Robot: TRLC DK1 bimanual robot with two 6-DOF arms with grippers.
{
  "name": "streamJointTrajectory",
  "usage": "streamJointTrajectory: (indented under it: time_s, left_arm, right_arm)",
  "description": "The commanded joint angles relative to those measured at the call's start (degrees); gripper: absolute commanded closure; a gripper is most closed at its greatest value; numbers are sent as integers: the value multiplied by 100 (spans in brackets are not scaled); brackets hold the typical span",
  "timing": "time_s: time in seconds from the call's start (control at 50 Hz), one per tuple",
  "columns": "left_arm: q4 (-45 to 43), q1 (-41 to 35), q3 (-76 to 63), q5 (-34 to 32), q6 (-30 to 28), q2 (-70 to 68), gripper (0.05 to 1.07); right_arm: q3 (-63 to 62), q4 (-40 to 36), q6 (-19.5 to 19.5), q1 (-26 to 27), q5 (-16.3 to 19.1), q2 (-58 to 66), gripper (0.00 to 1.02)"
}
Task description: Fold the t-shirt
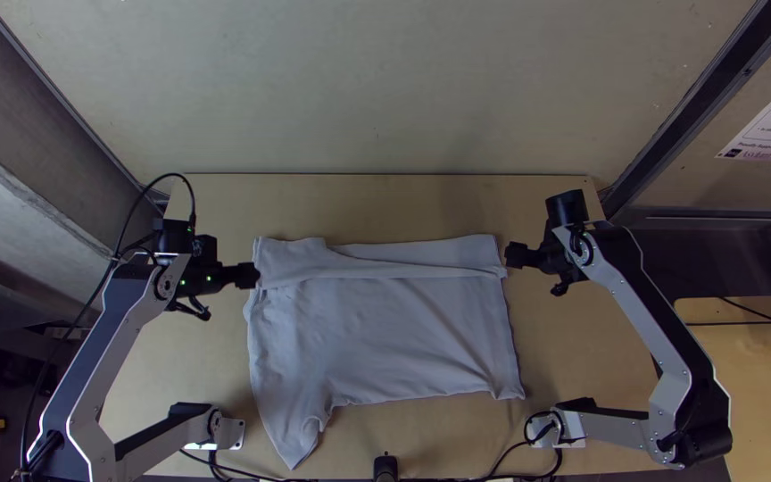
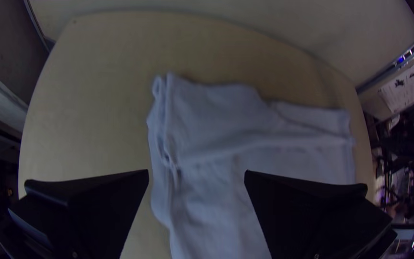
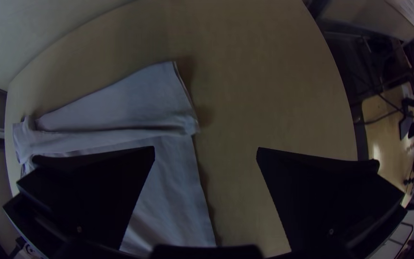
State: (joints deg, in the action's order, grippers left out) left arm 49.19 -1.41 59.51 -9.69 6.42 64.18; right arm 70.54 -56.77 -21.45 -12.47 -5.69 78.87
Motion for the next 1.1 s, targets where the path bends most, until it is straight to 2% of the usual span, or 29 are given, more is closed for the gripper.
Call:
streamJointTrajectory:
  time_s: [0.0, 0.06, 0.2, 0.32, 0.52, 0.64, 0.94, 1.08]
  left_arm:
    - [847, -298, 44, -24, -53, -90, 10]
    - [1269, -571, 8, -15, -44, -160, 10]
    - [1400, -1309, -352, 47, 88, -688, 10]
    - [1471, -2127, -633, 495, 106, -978, 10]
    - [2517, -2900, -906, 600, 35, -916, 10]
    - [2798, -3357, -1222, 600, 79, -934, 10]
    - [2939, -3656, -1626, 591, 703, -670, 10]
    - [2939, -3946, -1705, 257, 1028, -363, 10]
  right_arm:
    - [91, -317, -395, 96, -63, -188, 4]
    - [91, -484, -474, 104, -55, -249, 4]
    - [38, -721, -571, 96, -55, -285, 4]
    - [21, -747, -562, 96, -55, -267, 4]
    - [21, -809, -553, 87, -37, -258, 4]
    - [-32, -818, -544, 96, 16, -214, 4]
    - [-14, -923, -729, 16, 33, -109, 4]
    - [-41, -923, -773, 16, 33, -74, 4]
